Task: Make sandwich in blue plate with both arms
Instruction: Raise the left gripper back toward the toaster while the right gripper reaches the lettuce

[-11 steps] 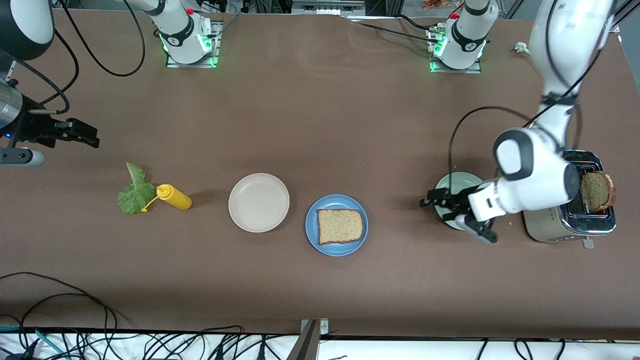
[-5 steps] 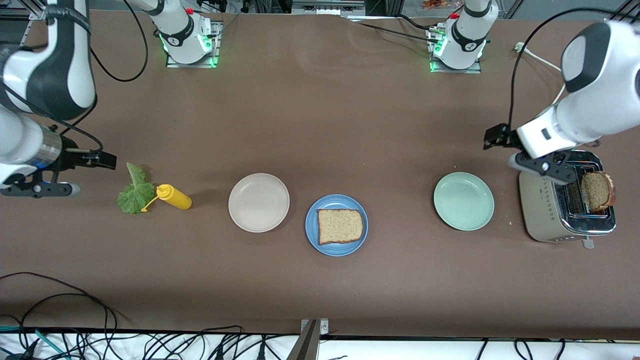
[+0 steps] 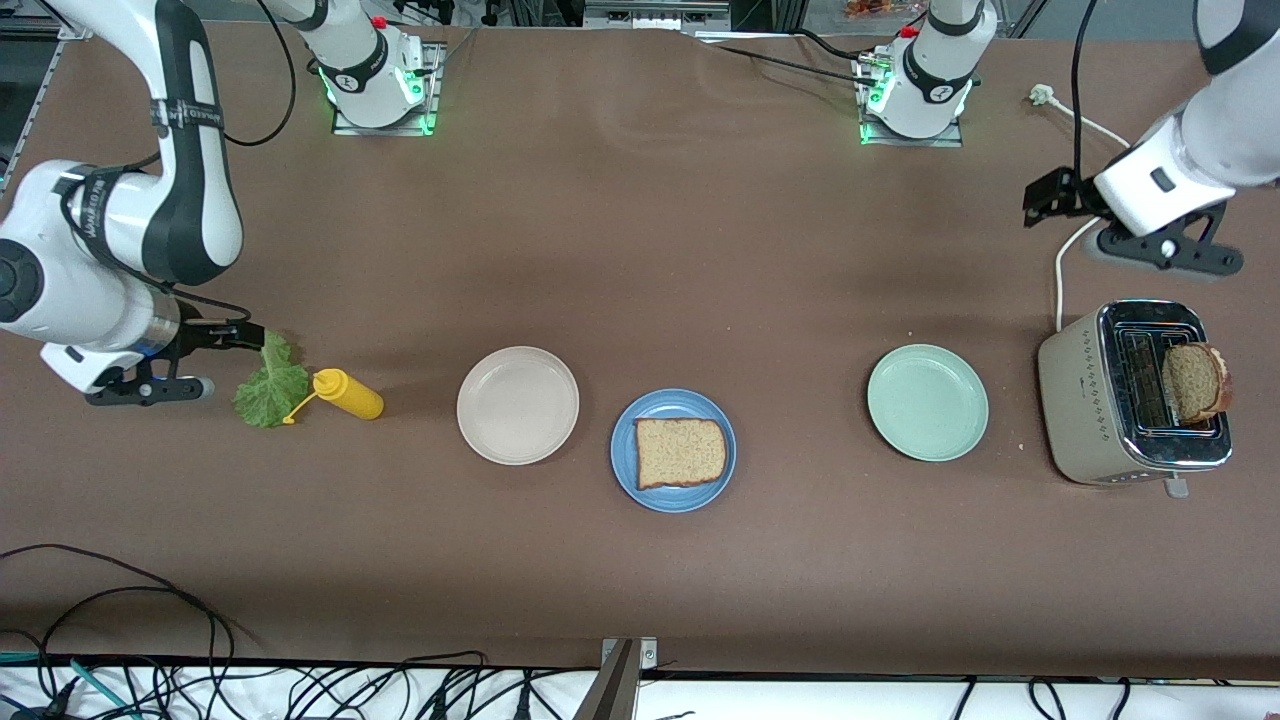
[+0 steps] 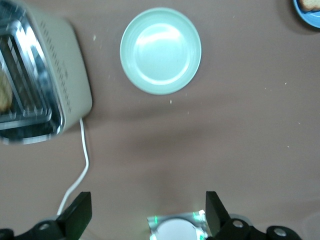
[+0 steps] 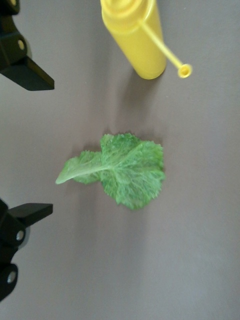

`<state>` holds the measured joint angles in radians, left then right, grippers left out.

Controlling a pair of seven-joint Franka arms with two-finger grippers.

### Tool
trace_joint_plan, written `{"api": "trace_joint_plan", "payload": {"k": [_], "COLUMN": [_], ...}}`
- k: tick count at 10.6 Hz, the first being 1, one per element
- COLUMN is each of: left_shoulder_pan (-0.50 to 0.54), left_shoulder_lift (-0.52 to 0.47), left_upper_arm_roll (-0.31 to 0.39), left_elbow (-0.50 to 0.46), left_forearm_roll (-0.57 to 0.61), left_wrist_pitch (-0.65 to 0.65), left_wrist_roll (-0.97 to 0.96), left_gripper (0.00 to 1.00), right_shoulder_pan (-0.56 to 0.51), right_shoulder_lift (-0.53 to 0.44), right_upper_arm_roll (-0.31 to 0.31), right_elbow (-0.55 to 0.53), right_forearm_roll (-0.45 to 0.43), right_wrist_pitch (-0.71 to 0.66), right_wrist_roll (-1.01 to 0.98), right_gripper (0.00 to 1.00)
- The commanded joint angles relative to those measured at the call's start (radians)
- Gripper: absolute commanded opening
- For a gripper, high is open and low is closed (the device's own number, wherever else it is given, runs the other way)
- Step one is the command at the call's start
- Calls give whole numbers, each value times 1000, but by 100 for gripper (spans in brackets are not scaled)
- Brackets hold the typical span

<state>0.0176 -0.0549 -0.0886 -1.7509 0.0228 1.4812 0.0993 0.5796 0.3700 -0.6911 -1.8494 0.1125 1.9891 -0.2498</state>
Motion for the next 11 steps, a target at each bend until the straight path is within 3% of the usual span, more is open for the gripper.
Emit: {"api": "trace_joint_plan", "payload": {"k": [1, 4, 7, 11], "left_shoulder_pan": [-13, -18, -5, -5], "left_shoulder_lift": [-8, 26, 29, 32], "left_upper_arm_roll": [9, 27, 23, 24], "left_elbow": [89, 126, 134, 185], "left_forearm_roll": [32, 23, 16, 28], "left_wrist_pitch": [-113, -113, -110, -111], "left_wrist_roll": [-96, -101, -92, -107], "left_gripper": [100, 100, 100, 100], "right_shoulder_pan": [-23, -72, -101, -107], "right_shoulder_lift": [22, 102, 206, 259], "right_upper_arm_roll": [2, 5, 7, 7], "right_elbow": [-140, -143, -137, -134], "right_forearm_roll": [129, 171, 352, 383], "right_wrist_pitch": [147, 190, 234, 249], "right_wrist_roll": [-188, -363, -555, -591], "right_gripper": [100, 100, 100, 97]}}
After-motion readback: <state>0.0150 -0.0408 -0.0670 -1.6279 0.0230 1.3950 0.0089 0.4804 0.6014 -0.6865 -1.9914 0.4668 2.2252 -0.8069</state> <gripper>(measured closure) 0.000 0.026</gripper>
